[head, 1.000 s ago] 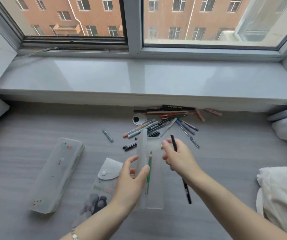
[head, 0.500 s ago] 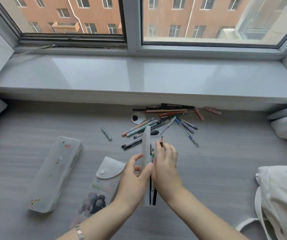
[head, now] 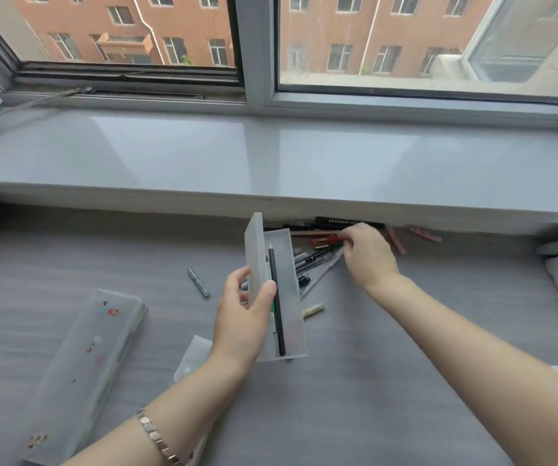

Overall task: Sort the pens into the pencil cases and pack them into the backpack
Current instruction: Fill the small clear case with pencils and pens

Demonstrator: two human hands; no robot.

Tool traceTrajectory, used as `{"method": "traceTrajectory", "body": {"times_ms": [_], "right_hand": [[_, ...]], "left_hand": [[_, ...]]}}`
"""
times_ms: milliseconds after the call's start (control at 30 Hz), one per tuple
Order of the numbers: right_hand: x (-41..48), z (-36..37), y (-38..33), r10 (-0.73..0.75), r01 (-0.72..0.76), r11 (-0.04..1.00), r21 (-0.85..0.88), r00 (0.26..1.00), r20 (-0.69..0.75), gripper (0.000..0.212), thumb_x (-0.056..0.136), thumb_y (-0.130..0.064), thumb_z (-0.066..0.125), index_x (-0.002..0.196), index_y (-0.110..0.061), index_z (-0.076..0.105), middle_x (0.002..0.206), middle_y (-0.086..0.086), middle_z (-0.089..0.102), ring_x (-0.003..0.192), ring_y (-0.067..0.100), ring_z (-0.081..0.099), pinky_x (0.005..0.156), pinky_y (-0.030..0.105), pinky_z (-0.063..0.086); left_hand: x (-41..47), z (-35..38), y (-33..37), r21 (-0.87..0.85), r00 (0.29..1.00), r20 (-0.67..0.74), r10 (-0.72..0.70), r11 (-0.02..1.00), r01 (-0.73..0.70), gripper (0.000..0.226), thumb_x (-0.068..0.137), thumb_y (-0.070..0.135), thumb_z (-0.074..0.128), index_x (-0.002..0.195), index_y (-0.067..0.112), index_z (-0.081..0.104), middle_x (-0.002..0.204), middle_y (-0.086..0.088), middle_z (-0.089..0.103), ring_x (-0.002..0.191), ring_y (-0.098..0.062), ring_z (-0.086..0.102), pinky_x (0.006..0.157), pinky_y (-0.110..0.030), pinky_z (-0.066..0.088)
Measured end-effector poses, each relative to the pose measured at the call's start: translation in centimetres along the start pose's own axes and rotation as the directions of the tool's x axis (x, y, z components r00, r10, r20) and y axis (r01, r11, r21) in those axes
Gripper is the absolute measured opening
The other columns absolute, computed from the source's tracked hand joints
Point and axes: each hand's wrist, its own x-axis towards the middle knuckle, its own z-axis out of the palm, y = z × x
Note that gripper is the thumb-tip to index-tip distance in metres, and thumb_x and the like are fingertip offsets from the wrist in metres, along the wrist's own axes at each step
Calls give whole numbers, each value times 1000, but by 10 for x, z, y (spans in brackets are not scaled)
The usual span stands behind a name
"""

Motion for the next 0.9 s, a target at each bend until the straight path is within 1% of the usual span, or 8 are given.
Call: {"method": "traceTrajectory", "body": {"times_ms": [67,200,300,433,600,733,800,900], "right_hand": [[24,1,2,-15,22,995,-101,997,70,32,90,-2,42,115,-9,61,119,13,59,114,31,51,94,37,43],[45,11,-4,-68,136,960,-244,961,269,29,88,-8,49,115,-13,58,121,13,58,111,33,53,91,41,47],[45,17,-9,-75,153,964,-216,940,333,31,88,-13,55,119,-13,55,124,11,54,116,30,49,95,39,44],[31,20,-9,-103,166,978,-126,909,403,28,88,-19,58,114,-12,59,121,9,55,111,26,52,93,33,43],[13,19,-8,-151,194,979,-63,897,415,20,91,-18,52,108,-11,59,113,8,54,102,27,55,85,32,42],[17,21,-20,-106,135,988,-76,947,302,22,92,-15,43,110,-6,52,113,14,52,94,36,56,80,40,47],[24,25,-28,-83,113,989,-91,955,284,24,91,-18,43,110,-5,52,112,15,55,97,35,56,78,37,46],[31,35,-39,-62,105,984,-144,958,280,31,93,-24,48,117,-6,50,119,15,53,101,34,57,77,36,47]], "left_hand": [[7,-1,2,2,1000,-16,-12,1000,13,30,88,26,57,115,31,45,100,0,56,93,-14,53,73,-19,38],[16,-5,6,15,998,-28,-48,999,48,33,90,29,54,121,32,43,100,0,53,84,-2,49,68,-17,36],[22,-9,4,29,998,-39,-57,998,58,35,90,29,53,124,29,44,103,-4,55,82,0,49,64,-13,34],[25,-18,-1,46,996,-70,-61,997,64,39,90,29,53,128,26,44,110,-10,56,87,-8,52,66,-12,34],[22,-27,-7,43,993,-88,-74,996,78,37,90,28,53,126,27,44,96,-1,52,83,1,48,66,-14,33],[23,-31,-9,45,991,-102,-86,995,91,38,90,29,53,127,26,44,108,-8,54,92,-13,49,71,-22,35],[23,-33,-10,46,990,-113,-78,995,84,38,90,28,54,127,26,44,110,-10,54,93,-14,49,67,-17,35],[23,-34,-10,44,990,-110,-82,995,88,37,90,30,54,126,28,44,113,-11,54,96,-16,50,74,-23,35]]}}
